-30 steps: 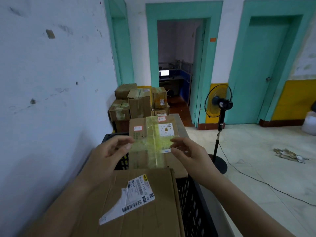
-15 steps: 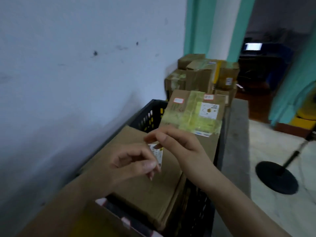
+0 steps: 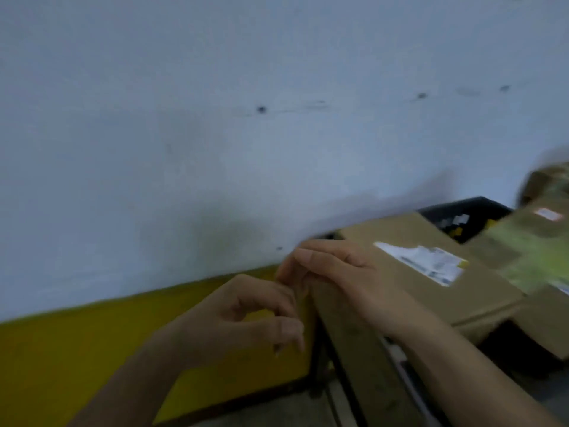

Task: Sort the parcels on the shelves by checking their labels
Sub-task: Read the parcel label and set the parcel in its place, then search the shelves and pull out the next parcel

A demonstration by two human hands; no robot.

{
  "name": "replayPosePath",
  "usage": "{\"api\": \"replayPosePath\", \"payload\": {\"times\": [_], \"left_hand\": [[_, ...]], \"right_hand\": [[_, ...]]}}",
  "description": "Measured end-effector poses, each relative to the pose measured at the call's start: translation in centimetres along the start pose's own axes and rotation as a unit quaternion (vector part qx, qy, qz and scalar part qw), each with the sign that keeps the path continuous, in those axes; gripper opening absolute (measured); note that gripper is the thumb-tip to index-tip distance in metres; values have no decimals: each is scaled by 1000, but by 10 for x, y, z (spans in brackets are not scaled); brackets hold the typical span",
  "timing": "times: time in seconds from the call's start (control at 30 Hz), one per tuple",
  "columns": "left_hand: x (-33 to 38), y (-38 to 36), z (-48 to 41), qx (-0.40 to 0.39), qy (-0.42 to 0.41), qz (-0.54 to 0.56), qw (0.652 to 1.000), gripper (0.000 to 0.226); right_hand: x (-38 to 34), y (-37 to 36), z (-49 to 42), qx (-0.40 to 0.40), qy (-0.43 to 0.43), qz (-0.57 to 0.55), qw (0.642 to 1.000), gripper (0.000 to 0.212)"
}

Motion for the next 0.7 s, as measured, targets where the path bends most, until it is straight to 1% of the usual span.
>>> {"api": "replayPosePath", "payload": {"times": [0.1, 0.17, 0.23, 0.27, 0.3, 0.37, 0.43, 0.47, 0.53, 0.57, 0.63, 0.7], "left_hand": [[7, 50, 92, 110, 41, -21, 993, 37], [13, 78, 164, 192, 66, -64, 977, 38], [24, 103, 245, 290, 83, -124, 945, 26], [30, 112, 288, 339, 96, -154, 923, 19], [35, 119, 334, 384, 116, -179, 898, 17], [50, 123, 424, 483, 136, -197, 842, 28], [63, 116, 511, 597, 129, -156, 776, 37], [67, 110, 552, 652, 127, -126, 736, 42], [73, 91, 628, 747, 131, -89, 646, 53], [76, 77, 664, 784, 133, -84, 600, 53], [88, 47, 725, 844, 132, -86, 513, 48], [102, 10, 778, 889, 128, -99, 428, 51]], "right_hand": [[-3, -80, -19, -58, 8, -48, 997, 35], [-5, -148, -25, -101, 6, -82, 992, 36], [-6, -227, -18, -161, 8, -93, 983, 37], [-6, -269, -11, -193, 8, -95, 976, 37], [-6, -313, 0, -227, 4, -99, 969, 38], [-7, -400, 27, -300, -6, -109, 948, 41], [-11, -481, 61, -370, -17, -124, 920, 48], [-15, -518, 79, -405, -28, -135, 904, 52], [-23, -587, 120, -474, -58, -148, 866, 55], [-26, -617, 144, -509, -76, -153, 844, 56], [-35, -673, 192, -577, -93, -164, 795, 58], [-43, -724, 243, -639, -104, -174, 742, 58]]}}
Point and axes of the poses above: each hand's wrist, its own z-axis away from the middle knuckle, its own y-axis out of the back of the hand, x = y × z, the point moved 8 cm from there along -z, towards the middle knuckle, and after that the axes turned 7 degrees about x, right-handed, at the moved point
